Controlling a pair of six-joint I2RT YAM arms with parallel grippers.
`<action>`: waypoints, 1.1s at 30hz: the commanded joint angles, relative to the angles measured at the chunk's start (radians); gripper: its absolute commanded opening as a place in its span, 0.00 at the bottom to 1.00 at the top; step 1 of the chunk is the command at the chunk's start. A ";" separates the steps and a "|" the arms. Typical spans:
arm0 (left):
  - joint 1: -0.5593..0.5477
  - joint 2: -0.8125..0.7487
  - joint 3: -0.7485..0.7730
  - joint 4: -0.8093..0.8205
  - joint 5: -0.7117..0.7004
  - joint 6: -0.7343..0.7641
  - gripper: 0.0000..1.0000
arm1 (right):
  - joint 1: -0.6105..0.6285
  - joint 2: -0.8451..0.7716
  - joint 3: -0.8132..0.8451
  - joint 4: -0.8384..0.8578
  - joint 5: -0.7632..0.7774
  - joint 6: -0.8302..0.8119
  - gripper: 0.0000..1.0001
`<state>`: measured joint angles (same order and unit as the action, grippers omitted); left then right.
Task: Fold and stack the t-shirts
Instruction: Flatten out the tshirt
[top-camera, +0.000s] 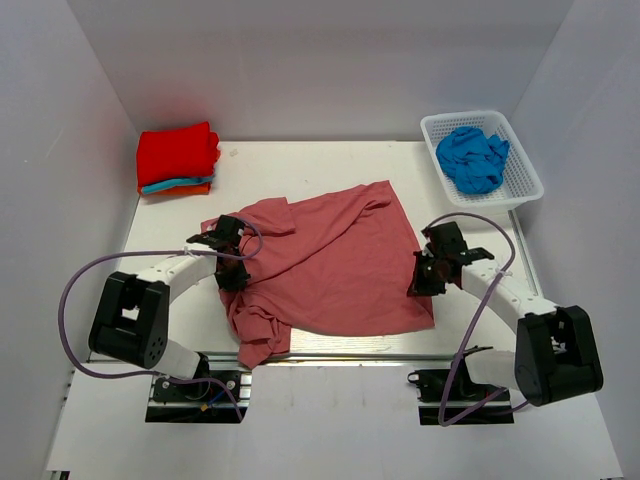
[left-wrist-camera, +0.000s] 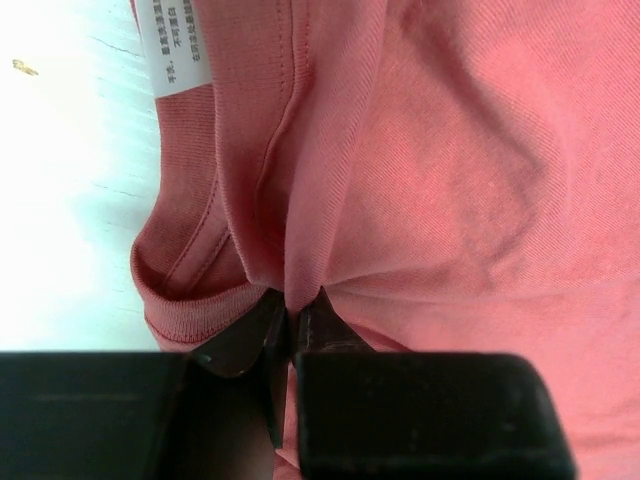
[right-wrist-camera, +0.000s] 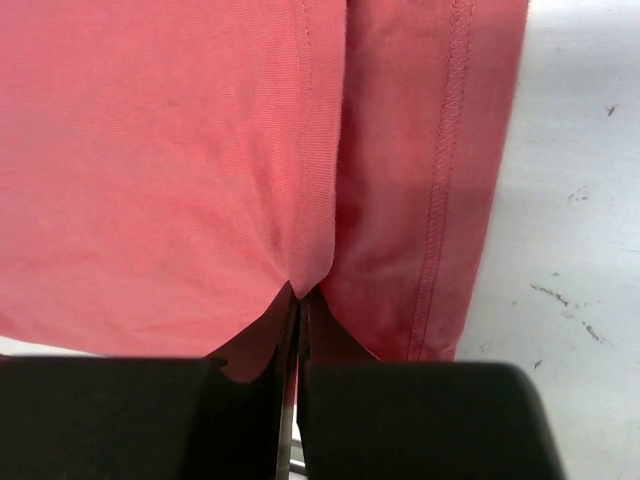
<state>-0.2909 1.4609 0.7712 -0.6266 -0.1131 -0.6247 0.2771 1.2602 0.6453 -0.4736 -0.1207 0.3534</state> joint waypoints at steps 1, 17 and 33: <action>0.004 0.003 0.013 0.018 0.006 0.006 0.00 | 0.002 -0.036 0.069 -0.043 -0.007 0.004 0.00; 0.004 -0.373 0.085 0.018 -0.138 0.039 0.00 | 0.002 -0.108 0.438 -0.255 0.033 0.006 0.00; 0.004 -0.476 0.117 0.085 -0.201 0.068 0.00 | 0.001 -0.163 0.490 -0.283 0.079 -0.005 0.00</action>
<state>-0.2909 0.9630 0.8654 -0.5949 -0.2958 -0.5785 0.2771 1.1095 1.1202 -0.7616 -0.0765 0.3584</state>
